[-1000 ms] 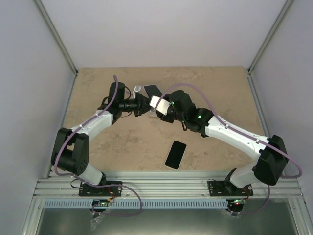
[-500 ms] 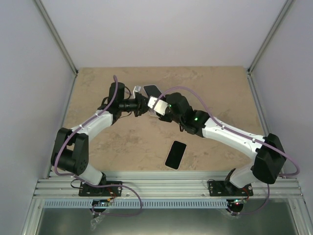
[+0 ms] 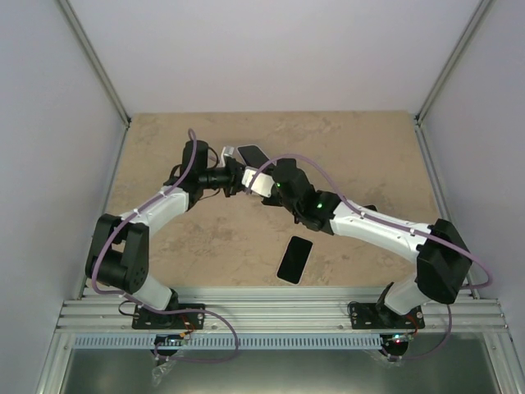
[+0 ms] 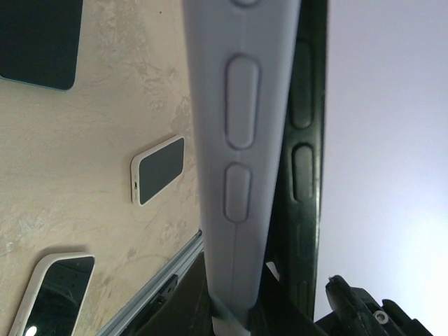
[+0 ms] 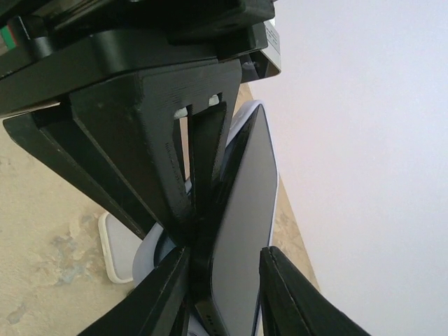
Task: Take the phone out of the phone case
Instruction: Remove the phone case from the phone.
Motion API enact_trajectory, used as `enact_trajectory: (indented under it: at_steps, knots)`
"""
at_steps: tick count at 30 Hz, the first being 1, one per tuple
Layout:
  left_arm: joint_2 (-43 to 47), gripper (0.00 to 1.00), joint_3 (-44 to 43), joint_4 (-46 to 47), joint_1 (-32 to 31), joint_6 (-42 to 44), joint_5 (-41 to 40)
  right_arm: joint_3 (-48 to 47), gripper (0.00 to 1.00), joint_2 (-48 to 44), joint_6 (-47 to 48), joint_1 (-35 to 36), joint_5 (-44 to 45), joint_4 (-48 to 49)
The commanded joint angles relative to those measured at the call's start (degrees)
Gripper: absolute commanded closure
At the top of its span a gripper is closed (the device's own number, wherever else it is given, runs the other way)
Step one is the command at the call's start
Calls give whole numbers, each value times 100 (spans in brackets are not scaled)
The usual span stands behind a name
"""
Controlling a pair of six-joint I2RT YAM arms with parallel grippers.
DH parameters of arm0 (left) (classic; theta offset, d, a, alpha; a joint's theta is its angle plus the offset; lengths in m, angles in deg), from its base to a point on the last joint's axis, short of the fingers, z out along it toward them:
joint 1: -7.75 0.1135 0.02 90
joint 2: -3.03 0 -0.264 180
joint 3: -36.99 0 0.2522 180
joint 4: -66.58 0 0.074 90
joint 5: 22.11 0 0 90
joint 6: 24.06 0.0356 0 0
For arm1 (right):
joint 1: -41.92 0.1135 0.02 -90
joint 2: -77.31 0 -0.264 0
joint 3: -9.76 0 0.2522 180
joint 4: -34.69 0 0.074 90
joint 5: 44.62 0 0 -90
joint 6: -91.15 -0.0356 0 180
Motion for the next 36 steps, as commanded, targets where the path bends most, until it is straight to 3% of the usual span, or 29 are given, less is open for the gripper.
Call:
enact_trajectory:
  at_steps: [1,12,19,36]
  knots:
    - [300,100,23,610,-3,-76,371,127,74,195,212,-33,526,208]
    - [489,100,159,769,-8,-103,417,62,80,426,227,-31,656,165]
    - [672,100,300,685,-8,94,310,-176,99,386,66,-34,526,-183]
    - [620,100,329,701,-8,247,265,-454,99,66,-175,-400,294,-515]
